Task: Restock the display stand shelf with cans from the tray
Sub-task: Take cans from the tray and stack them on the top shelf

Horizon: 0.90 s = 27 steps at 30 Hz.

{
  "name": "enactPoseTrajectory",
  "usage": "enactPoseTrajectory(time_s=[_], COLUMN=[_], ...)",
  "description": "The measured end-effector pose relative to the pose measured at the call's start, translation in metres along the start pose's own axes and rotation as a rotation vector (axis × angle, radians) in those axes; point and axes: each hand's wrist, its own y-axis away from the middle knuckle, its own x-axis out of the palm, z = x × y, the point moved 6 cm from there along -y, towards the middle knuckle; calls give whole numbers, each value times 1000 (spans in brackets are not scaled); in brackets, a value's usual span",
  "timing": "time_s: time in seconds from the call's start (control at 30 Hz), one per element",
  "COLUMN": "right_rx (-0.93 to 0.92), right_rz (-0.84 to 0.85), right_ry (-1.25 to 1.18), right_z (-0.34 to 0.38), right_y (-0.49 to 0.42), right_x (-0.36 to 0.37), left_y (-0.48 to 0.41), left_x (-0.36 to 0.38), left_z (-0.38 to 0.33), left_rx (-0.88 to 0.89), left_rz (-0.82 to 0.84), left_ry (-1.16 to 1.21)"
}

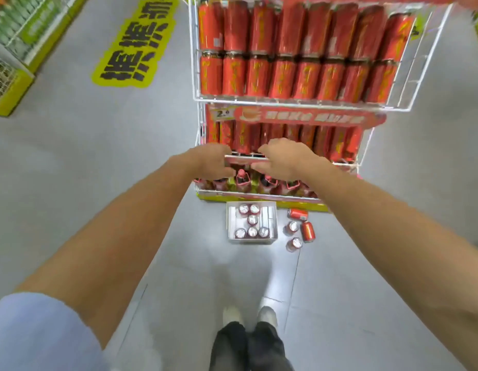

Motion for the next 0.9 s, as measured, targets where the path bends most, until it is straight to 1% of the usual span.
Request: enactPoseTrajectory(time_s=[0.1,0.2,0.3,0.47,0.63,0.77,0.9], right_rx=[5,1,13,42,46,42,34], right_rz=[115,191,241,286,297,235,214], right_ry=[-49,-49,-25,-25,-10,-34,-31], right_z=[-19,-33,-48,-71,-95,-115,-130], right_y=[-11,-23,-47,-111,-178,-216,-231], right_x=[101,198,285,419,549,620,662], left_y=[-33,-62,-100,-180,-268,-323,-349], left_x=[94,188,273,392,509,585,632], left_z=[12,29,56,110,159,187,197], left_rx=[11,24,-12,-37,-3,34,67], left_rz=[122,225,319,316,306,299,267], left_ry=[56,131,113,116,57,-7,-37])
